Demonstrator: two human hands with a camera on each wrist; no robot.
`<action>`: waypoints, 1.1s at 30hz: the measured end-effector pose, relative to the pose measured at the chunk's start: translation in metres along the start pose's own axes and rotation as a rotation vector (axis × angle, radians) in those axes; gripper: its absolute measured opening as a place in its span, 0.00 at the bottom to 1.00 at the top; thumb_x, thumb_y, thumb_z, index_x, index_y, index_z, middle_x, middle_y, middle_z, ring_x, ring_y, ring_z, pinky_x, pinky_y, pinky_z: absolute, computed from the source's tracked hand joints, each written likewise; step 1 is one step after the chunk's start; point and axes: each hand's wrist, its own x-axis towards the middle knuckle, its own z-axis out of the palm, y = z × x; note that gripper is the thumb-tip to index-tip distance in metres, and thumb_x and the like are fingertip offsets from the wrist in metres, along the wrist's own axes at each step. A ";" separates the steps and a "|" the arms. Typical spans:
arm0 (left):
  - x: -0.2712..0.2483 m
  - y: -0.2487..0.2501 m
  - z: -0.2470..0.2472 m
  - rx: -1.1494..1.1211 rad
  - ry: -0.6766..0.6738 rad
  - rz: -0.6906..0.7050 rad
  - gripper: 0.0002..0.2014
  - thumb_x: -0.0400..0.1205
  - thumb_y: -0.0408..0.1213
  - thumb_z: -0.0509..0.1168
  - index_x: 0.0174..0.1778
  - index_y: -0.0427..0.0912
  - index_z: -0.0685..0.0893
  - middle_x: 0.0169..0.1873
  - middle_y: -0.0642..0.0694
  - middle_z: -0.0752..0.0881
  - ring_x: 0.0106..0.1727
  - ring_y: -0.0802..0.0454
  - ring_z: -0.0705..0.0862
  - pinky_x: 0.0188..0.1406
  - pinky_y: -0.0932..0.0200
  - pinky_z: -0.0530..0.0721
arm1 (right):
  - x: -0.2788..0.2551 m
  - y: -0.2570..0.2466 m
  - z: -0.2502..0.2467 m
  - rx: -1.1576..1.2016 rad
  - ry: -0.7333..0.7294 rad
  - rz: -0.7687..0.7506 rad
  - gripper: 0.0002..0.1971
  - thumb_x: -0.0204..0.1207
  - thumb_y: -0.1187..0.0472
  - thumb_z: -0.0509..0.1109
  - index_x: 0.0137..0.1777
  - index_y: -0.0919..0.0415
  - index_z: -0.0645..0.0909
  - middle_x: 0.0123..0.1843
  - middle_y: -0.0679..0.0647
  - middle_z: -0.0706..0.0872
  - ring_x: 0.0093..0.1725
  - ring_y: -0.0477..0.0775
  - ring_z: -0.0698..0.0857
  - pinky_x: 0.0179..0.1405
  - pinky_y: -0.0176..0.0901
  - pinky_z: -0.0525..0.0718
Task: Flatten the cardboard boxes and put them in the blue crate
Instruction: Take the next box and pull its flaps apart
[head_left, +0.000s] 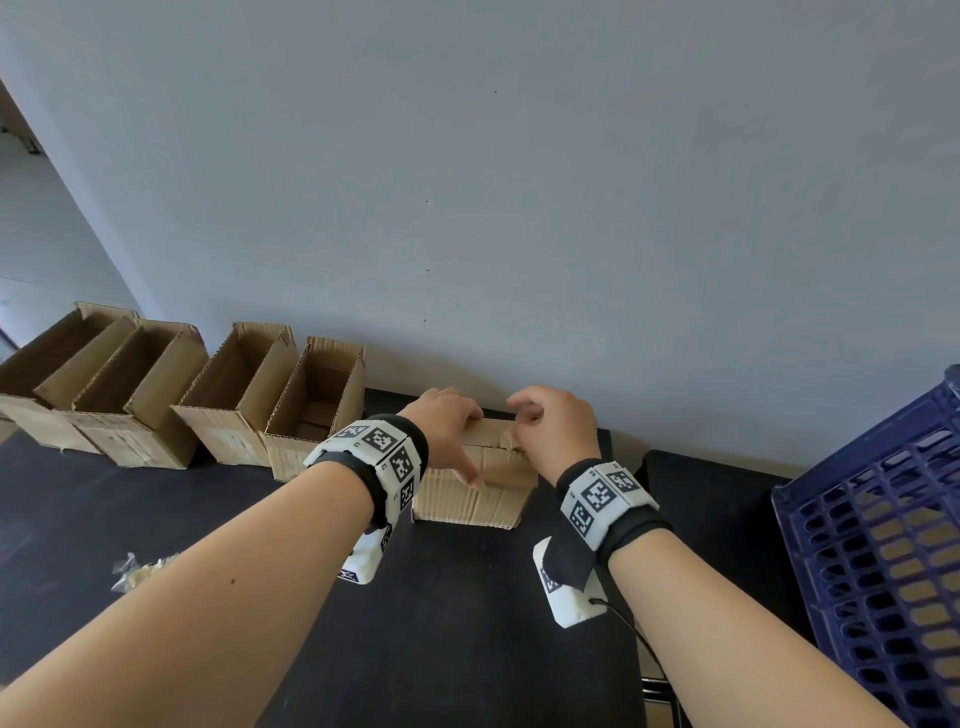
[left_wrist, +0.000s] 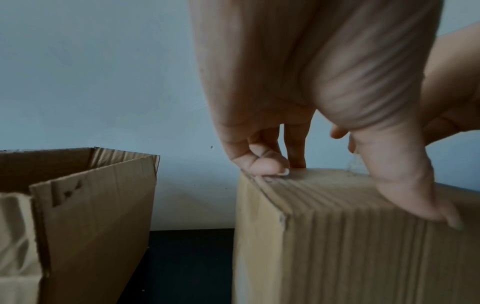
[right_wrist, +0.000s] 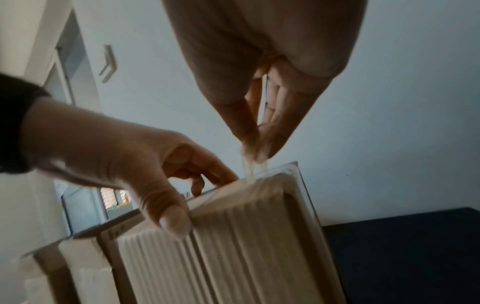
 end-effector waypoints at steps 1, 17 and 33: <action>0.000 0.000 0.000 -0.002 -0.003 -0.003 0.45 0.64 0.53 0.80 0.76 0.46 0.70 0.65 0.47 0.74 0.69 0.47 0.69 0.69 0.52 0.69 | 0.001 0.002 -0.002 0.036 -0.013 0.013 0.14 0.70 0.71 0.68 0.51 0.55 0.89 0.45 0.51 0.90 0.48 0.50 0.86 0.53 0.36 0.81; -0.001 0.004 0.001 -0.008 -0.015 -0.021 0.44 0.63 0.53 0.80 0.74 0.47 0.71 0.64 0.48 0.76 0.68 0.48 0.70 0.67 0.53 0.71 | 0.000 0.007 -0.014 -0.088 -0.295 0.029 0.16 0.66 0.69 0.72 0.37 0.43 0.87 0.37 0.41 0.89 0.45 0.44 0.87 0.52 0.44 0.86; 0.002 0.009 -0.004 0.039 -0.054 -0.027 0.45 0.64 0.53 0.80 0.75 0.45 0.71 0.66 0.48 0.76 0.69 0.47 0.72 0.69 0.53 0.71 | 0.004 0.014 -0.017 -0.093 -0.192 -0.035 0.14 0.69 0.71 0.66 0.35 0.52 0.89 0.32 0.44 0.86 0.40 0.49 0.85 0.44 0.38 0.81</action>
